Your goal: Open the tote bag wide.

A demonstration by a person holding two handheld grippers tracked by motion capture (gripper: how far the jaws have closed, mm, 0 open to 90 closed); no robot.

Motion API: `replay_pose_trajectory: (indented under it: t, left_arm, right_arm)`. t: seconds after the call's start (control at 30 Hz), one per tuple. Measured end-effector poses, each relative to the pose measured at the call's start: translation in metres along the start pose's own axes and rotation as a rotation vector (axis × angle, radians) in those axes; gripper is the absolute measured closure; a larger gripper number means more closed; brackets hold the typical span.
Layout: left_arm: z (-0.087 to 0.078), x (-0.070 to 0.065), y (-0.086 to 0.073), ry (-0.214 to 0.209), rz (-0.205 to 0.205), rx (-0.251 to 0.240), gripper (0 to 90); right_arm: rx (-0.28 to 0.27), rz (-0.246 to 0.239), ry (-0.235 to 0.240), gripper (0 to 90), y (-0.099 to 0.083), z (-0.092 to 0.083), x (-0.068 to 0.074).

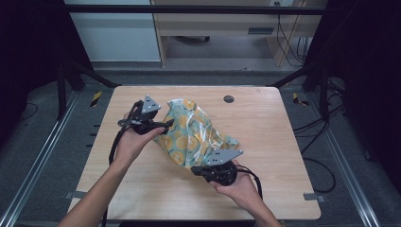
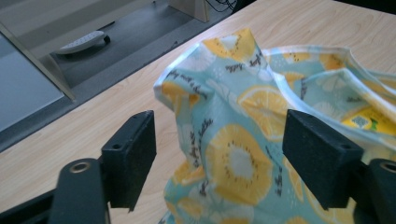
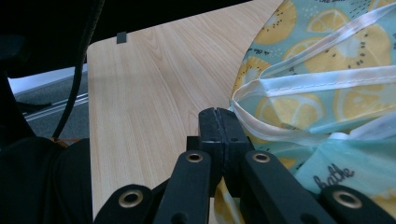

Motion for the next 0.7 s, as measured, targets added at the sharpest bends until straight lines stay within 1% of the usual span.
replay_pose_trajectory:
  t: [0.07,0.1,0.17,0.27,0.3,0.37,0.43,0.47,0.53,0.57,0.6,0.63,0.67,0.7]
  left_arm:
    - [0.002,-0.001,0.002,-0.004,0.004,0.004,27.4]
    - [0.007,-0.004,0.006,-0.008,0.019,0.017,28.4]
    - [0.013,-0.004,0.008,0.003,0.027,0.034,30.1]
    - [0.023,-0.001,0.009,0.014,0.012,0.065,33.9]
    - [0.026,0.0,0.008,0.014,0.013,0.076,35.6]
    - [0.033,0.001,0.005,0.006,-0.001,0.104,37.0]
    - [0.038,0.0,0.004,-0.02,-0.042,0.109,40.6]
    - [0.04,0.0,0.002,-0.026,-0.042,0.118,45.5]
    - [0.041,0.001,0.0,-0.021,-0.022,0.138,56.8]
    - [0.04,-0.001,0.0,-0.028,-0.032,0.117,64.9]
    - [0.039,-0.003,0.0,-0.041,-0.035,0.111,72.4]
    - [0.039,-0.003,0.0,-0.041,-0.035,0.111,78.1]
    - [0.033,-0.006,-0.002,-0.05,-0.019,0.104,83.2]
    - [0.03,-0.007,-0.002,-0.05,-0.023,0.092,85.4]
  right_arm:
    - [0.003,0.0,0.003,90.0,-0.001,0.001,0.0]
    - [0.002,0.002,0.004,90.0,-0.001,0.002,0.001]
    - [0.004,0.0,0.006,90.0,-0.001,0.003,0.001]
    - [0.006,-0.002,0.007,90.0,-0.002,0.003,0.002]
    - [0.007,-0.004,0.01,90.0,-0.002,0.003,0.002]
    - [0.007,-0.001,0.012,90.0,-0.002,0.003,0.003]
    - [0.009,0.0,0.016,90.0,-0.003,0.003,0.003]
    - [0.01,-0.001,0.016,90.0,-0.004,0.003,0.002]
    - [0.012,-0.002,0.015,90.0,-0.004,0.003,0.002]
    - [0.011,-0.003,0.015,90.0,-0.004,0.003,0.002]
    - [0.01,-0.003,0.014,90.0,-0.004,0.003,0.002]
    - [0.01,-0.003,0.014,90.0,-0.004,0.003,0.002]
    - [0.009,0.0,0.014,90.0,-0.004,0.002,0.001]
    - [0.01,0.001,0.013,90.0,-0.005,0.002,0.001]
Point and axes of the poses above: each handheld gripper's, and its own axes: z roughly forward along the jaws, y roughly out of its top, x roughly to its left, the point moved 8 cm from there along z, roughly forward along the jaws, and after that the axes turned 2 degrees about z, right-handed, at the moved point
